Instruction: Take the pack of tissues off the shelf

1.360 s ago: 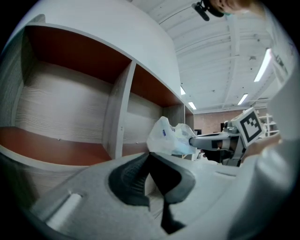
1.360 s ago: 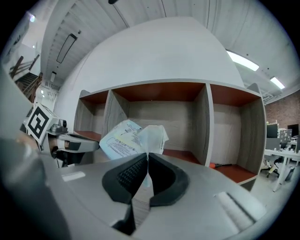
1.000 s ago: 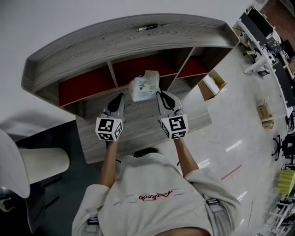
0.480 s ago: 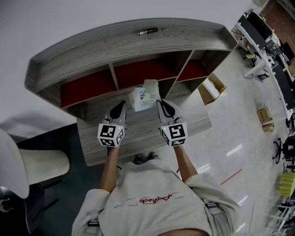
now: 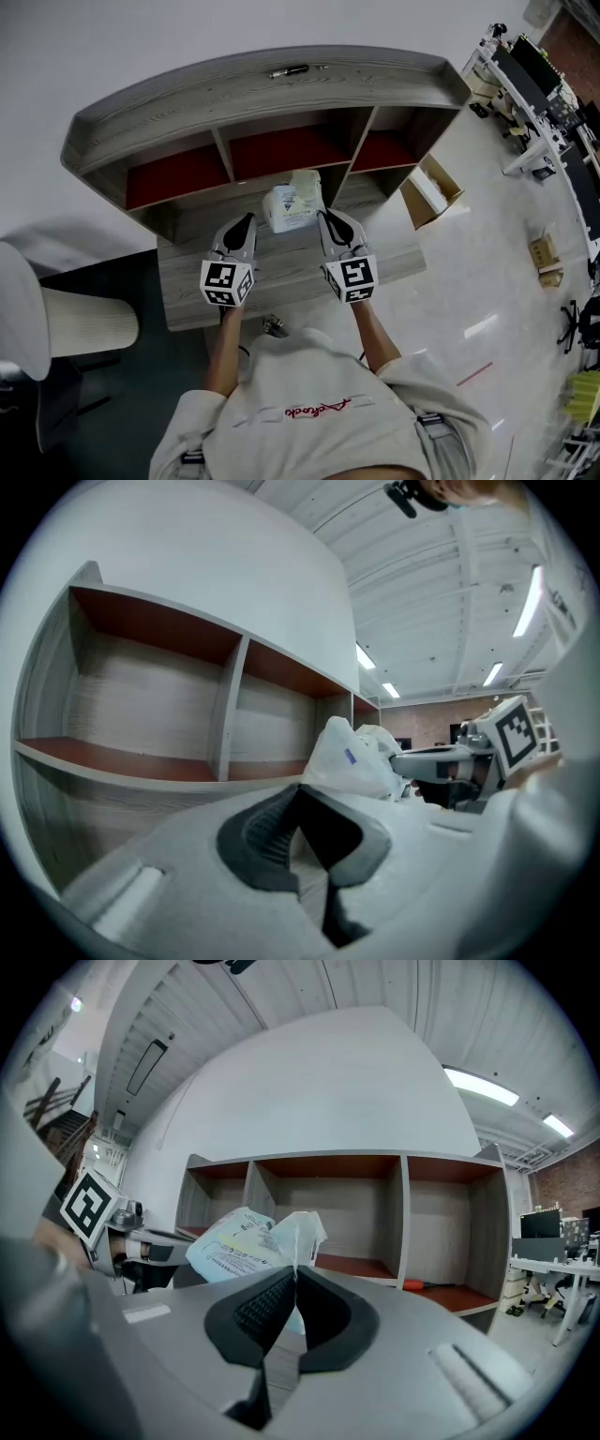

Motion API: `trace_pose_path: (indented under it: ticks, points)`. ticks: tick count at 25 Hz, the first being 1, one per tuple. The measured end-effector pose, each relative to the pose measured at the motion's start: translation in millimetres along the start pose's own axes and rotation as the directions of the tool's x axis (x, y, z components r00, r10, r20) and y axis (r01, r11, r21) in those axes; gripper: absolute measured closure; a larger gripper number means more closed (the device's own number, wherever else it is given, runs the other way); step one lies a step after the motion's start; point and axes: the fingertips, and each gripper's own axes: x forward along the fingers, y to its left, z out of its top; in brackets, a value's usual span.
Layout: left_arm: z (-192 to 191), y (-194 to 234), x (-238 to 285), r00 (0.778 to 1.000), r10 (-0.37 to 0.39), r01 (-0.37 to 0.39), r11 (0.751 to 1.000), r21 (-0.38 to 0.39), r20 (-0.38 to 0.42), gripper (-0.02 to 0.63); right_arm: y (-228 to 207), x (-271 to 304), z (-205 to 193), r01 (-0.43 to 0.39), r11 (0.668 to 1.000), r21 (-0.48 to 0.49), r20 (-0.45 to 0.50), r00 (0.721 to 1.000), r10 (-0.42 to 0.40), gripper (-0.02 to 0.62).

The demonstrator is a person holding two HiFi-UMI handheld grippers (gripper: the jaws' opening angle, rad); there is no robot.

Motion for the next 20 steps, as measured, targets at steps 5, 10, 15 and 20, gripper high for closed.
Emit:
trace_pose_path:
  ticks: [5, 10, 15, 20]
  points:
    - [-2, -20, -16, 1.000, 0.028, -0.028, 1.000, 0.006, 0.006, 0.607, -1, -23, -5, -0.017, 1.000, 0.010, 0.004, 1.000, 0.017, 0.581]
    - [-4, -38, -30, 0.999, 0.052, -0.052, 0.999, 0.007, 0.007, 0.607, 1, -44, -9, -0.034, 0.999, 0.017, 0.009, 0.999, 0.034, 0.581]
    - [-6, -50, -40, 0.998, 0.062, -0.062, 0.998, 0.008, 0.004, 0.607, 3, -57, -10, -0.045, 0.999, 0.025, 0.017, 0.999, 0.045, 0.581]
    - [-8, -61, -44, 0.998, 0.062, -0.062, 0.998, 0.008, 0.002, 0.607, 3, -68, -11, -0.053, 0.998, 0.028, 0.023, 0.998, 0.053, 0.583]
